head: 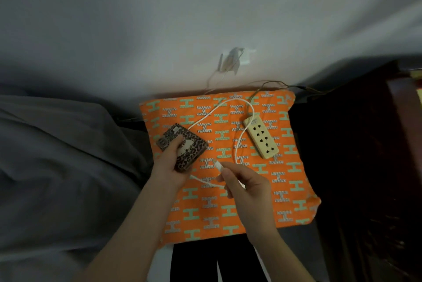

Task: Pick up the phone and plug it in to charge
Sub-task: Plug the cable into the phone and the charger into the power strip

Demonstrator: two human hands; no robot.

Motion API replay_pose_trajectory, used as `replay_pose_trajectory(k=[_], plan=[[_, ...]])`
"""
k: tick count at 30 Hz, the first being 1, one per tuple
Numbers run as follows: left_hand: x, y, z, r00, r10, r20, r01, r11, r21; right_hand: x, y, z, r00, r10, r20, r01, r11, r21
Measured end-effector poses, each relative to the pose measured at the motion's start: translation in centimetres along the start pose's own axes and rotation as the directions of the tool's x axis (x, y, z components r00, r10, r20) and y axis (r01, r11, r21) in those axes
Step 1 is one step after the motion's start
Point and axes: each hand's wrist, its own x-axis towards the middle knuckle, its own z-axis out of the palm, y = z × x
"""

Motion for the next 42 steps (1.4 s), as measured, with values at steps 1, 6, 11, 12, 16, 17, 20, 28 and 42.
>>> replay_pose_trajectory(k=[1, 6, 11, 12, 16, 17, 20, 28, 42], plan=[[-0.2, -0.2, 0.3, 1.0, -0.001, -0.005, 0.001, 1.0, -0.004, 0.0, -0.4, 0.1, 1.0, -0.006, -0.01, 0.006, 1.0, -0.014], [-0.8, -0.9, 1.0, 1.0, 0.005, 0.01, -0.005, 1.0, -0.031, 0.1, -0.6, 1.0, 0.999, 0.007, -0.041, -0.012, 0.994, -0.109], [-1.2, -1.1, 1.3, 0.999, 0.034, 0.021, -0.032, 0.997, -0.068, 0.4, -0.6, 1.5, 0.994, -0.002, -0.111, -0.011, 0.993, -0.122], [-1.3, -1.2, 1.3, 0.999, 0.042, 0.022, -0.04, 0.997, -0.071, 0.5, -0.6, 1.5, 0.992, -0.005, -0.124, -0.011, 0.991, -0.132], [-1.7, -1.7, 1.4, 0.995, 0.104, 0.011, -0.102, 0.989, -0.104, 0.3, -0.5, 1.6, 0.984, -0.087, -0.153, 0.044, 0.963, -0.265], [-1.8, -1.8, 1.5, 0.993, 0.122, 0.003, -0.12, 0.986, -0.115, 0.3, -0.4, 1.6, 0.982, -0.122, -0.147, 0.07, 0.945, -0.319], [-2.2, -2.2, 1.4, 0.987, 0.163, -0.012, -0.163, 0.982, -0.099, 0.4, -0.5, 1.7, 0.977, -0.184, -0.106, 0.12, 0.89, -0.439], [-1.7, -2.8, 0.5, 0.963, 0.268, 0.034, -0.267, 0.963, -0.036, 0.5, 0.6, 2.0, 0.978, -0.181, -0.1, 0.13, 0.913, -0.387], [3.2, 3.4, -5.3, 0.879, 0.476, 0.038, -0.422, 0.736, 0.529, 4.5, 9.0, -4.8, 0.945, 0.309, -0.106, -0.263, 0.528, -0.807]])
